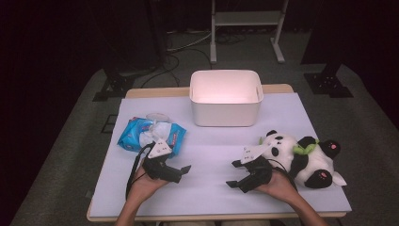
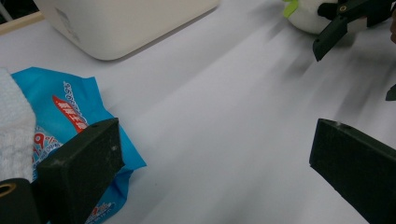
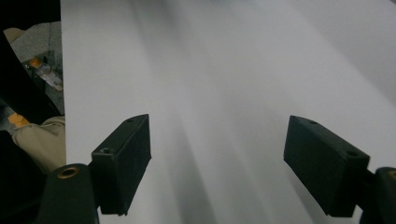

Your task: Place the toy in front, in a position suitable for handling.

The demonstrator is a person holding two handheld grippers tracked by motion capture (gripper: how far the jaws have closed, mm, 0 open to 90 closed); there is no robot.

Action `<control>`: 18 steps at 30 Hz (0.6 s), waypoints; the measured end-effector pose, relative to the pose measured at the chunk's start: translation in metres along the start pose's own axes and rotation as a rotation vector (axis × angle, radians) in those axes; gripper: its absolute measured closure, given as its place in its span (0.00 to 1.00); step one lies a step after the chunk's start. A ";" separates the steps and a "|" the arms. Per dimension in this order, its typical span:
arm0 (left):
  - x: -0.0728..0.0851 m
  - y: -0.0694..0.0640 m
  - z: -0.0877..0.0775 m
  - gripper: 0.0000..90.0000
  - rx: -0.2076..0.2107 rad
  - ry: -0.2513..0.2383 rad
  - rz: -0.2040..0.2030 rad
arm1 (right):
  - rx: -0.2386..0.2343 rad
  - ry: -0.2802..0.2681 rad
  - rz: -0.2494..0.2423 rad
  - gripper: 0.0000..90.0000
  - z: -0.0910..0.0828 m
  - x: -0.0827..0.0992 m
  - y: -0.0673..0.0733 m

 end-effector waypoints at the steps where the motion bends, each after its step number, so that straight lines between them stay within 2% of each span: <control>1: 0.000 0.001 0.000 0.02 -0.002 0.002 0.001 | -0.002 -0.005 0.001 0.24 0.000 -0.001 -0.001; 6: 0.002 0.002 -0.001 0.02 -0.008 0.006 -0.006 | -0.013 -0.008 0.009 0.24 0.000 -0.002 -0.001; 10: 0.003 0.001 -0.002 0.02 -0.008 0.008 -0.005 | -0.017 -0.007 -0.005 0.24 -0.002 -0.008 -0.001; 18: 0.004 -0.002 -0.001 0.02 -0.004 0.008 -0.001 | -0.015 -0.002 -0.014 0.23 -0.013 -0.018 -0.001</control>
Point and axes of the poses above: each handheld gripper's, and its own axes: z roughly forward along the jaws, x roughly out of its underside, y roughly to its left, the point moved 10 cm from there along z, roughly forward along the jaws, and after that the axes turned 15 degrees about -z, right-handed, at the moved point
